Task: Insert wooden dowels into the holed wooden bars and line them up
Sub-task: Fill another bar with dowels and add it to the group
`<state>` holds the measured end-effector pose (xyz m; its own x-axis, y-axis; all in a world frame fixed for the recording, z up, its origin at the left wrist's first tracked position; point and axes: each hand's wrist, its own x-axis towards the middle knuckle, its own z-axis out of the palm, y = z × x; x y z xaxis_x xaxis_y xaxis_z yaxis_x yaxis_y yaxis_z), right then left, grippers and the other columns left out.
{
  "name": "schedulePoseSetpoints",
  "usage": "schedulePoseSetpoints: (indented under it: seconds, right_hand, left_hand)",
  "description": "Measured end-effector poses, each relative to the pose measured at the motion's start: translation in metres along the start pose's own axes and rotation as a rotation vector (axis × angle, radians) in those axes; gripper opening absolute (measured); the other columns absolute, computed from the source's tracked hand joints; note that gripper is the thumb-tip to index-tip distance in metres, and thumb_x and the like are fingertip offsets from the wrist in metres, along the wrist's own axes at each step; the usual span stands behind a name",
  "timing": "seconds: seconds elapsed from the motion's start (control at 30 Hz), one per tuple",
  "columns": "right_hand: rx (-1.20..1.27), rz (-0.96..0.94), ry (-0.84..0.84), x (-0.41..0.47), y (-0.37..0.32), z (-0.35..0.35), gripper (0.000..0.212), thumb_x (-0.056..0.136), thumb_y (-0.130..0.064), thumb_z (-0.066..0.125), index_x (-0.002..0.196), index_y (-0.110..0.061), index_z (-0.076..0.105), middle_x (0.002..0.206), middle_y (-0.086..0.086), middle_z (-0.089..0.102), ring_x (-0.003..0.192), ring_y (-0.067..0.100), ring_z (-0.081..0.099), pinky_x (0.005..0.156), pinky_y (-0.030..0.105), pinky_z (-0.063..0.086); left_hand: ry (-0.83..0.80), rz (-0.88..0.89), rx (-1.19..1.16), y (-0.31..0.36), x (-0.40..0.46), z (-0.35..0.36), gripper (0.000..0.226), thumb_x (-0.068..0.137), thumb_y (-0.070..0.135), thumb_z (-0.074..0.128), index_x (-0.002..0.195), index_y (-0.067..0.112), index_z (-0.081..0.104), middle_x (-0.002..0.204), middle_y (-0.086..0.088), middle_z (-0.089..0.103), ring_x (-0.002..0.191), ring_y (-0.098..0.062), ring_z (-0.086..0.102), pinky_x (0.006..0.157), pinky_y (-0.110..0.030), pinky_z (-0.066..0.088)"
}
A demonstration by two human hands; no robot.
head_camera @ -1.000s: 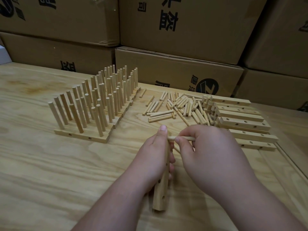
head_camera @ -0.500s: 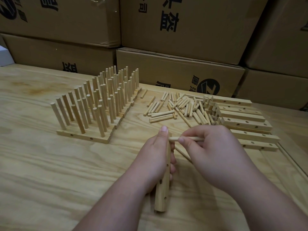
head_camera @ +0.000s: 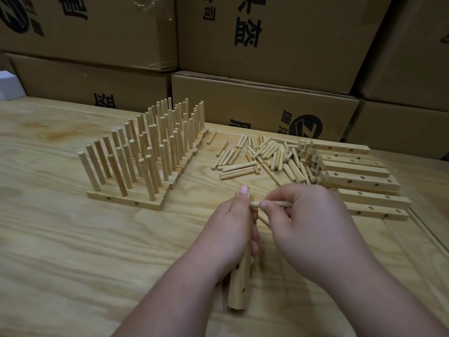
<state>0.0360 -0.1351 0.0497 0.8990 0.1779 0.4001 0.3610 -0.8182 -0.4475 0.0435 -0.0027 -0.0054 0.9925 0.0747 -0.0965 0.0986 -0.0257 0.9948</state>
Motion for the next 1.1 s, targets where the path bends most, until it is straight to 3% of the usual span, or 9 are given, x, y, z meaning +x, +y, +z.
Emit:
schedulePoseSetpoints:
  seconds: [0.23, 0.4, 0.47, 0.53, 0.63, 0.8, 0.9, 1.0, 1.1]
  right_hand:
    - [0.251, 0.122, -0.118, 0.007, 0.019, -0.003, 0.013, 0.088, -0.041, 0.071, 0.075, -0.039, 0.070, 0.078, -0.036, 0.066, 0.077, -0.017, 0.061, 0.056, 0.015, 0.044]
    - [0.385, 0.215, 0.039, 0.014, 0.037, -0.014, 0.005, 0.087, -0.042, 0.071, 0.085, -0.038, 0.073, 0.067, -0.030, 0.065, 0.057, -0.013, 0.057, 0.043, 0.013, 0.039]
    - [0.440, 0.179, 0.049, 0.014, 0.039, -0.015, 0.015, 0.086, -0.048, 0.069, 0.101, -0.044, 0.068, 0.074, -0.020, 0.066, 0.060, -0.007, 0.058, 0.047, 0.014, 0.044]
    - [0.545, 0.188, 0.032, 0.013, 0.037, -0.011, 0.033, 0.085, -0.064, 0.061, 0.114, -0.061, 0.048, 0.093, -0.017, 0.064, 0.079, 0.000, 0.060, 0.067, 0.028, 0.051]
    - [0.717, 0.270, 0.089, 0.012, 0.037, -0.003, 0.034, 0.087, -0.068, 0.043, 0.119, -0.057, 0.047, 0.084, -0.006, 0.066, 0.075, 0.011, 0.058, 0.067, 0.039, 0.045]
    - [0.111, 0.182, -0.053, 0.009, 0.050, 0.016, 0.016, 0.090, -0.054, 0.056, 0.095, -0.040, 0.062, 0.086, -0.016, 0.059, 0.080, 0.000, 0.056, 0.064, 0.020, 0.040]
    - [-0.157, 0.148, -0.231, 0.006, 0.058, 0.025, 0.013, 0.087, -0.050, 0.066, 0.086, -0.037, 0.066, 0.093, -0.018, 0.050, 0.094, 0.006, 0.053, 0.078, 0.024, 0.042]
    - [-0.143, 0.155, -0.179, 0.008, 0.060, 0.024, 0.011, 0.091, -0.044, 0.062, 0.083, -0.038, 0.063, 0.093, -0.017, 0.054, 0.092, 0.005, 0.053, 0.077, 0.027, 0.043]
    - [0.095, 0.142, -0.077, 0.010, 0.055, 0.015, 0.011, 0.095, -0.045, 0.056, 0.087, -0.040, 0.061, 0.078, -0.014, 0.066, 0.069, 0.000, 0.059, 0.054, 0.020, 0.045]
  left_hand:
    - [-0.052, -0.011, -0.105, -0.003, 0.001, -0.001, 0.059, 0.098, 0.068, 0.033, 0.084, 0.019, 0.064, 0.057, 0.001, 0.061, 0.045, -0.015, 0.058, 0.044, -0.028, 0.049]
    - [-0.185, -0.014, -0.267, -0.001, 0.003, -0.001, 0.058, 0.086, 0.071, 0.040, 0.089, 0.024, 0.075, 0.071, -0.008, 0.068, 0.062, -0.019, 0.065, 0.060, -0.034, 0.055]
    - [-0.149, -0.005, -0.231, -0.001, 0.003, -0.001, 0.046, 0.088, 0.063, 0.048, 0.087, 0.024, 0.074, 0.070, -0.004, 0.069, 0.061, -0.016, 0.065, 0.058, -0.031, 0.054]
    - [-0.078, -0.010, -0.213, -0.001, 0.004, -0.001, 0.043, 0.098, 0.055, 0.048, 0.084, 0.024, 0.073, 0.067, -0.002, 0.068, 0.057, -0.014, 0.063, 0.058, -0.031, 0.052]
    - [0.070, -0.074, -0.343, 0.002, 0.006, -0.003, 0.050, 0.105, 0.049, 0.042, 0.079, 0.021, 0.075, 0.064, -0.002, 0.064, 0.051, -0.015, 0.057, 0.060, -0.032, 0.045]
    - [0.149, -0.113, -0.537, 0.007, 0.008, -0.005, 0.048, 0.106, 0.048, 0.042, 0.089, 0.012, 0.069, 0.055, -0.001, 0.056, 0.041, -0.014, 0.048, 0.045, -0.024, 0.041]
    - [0.143, -0.108, -0.538, 0.008, 0.007, -0.004, 0.048, 0.106, 0.049, 0.041, 0.090, 0.012, 0.067, 0.055, -0.002, 0.054, 0.040, -0.014, 0.046, 0.044, -0.023, 0.041]
    - [0.135, -0.094, -0.544, 0.007, 0.007, -0.004, 0.048, 0.106, 0.049, 0.040, 0.093, 0.011, 0.067, 0.056, -0.003, 0.054, 0.040, -0.015, 0.046, 0.044, -0.023, 0.041]
    - [0.121, -0.068, -0.529, 0.006, 0.007, -0.003, 0.048, 0.106, 0.049, 0.039, 0.095, 0.011, 0.067, 0.057, -0.003, 0.055, 0.042, -0.015, 0.047, 0.046, -0.024, 0.041]
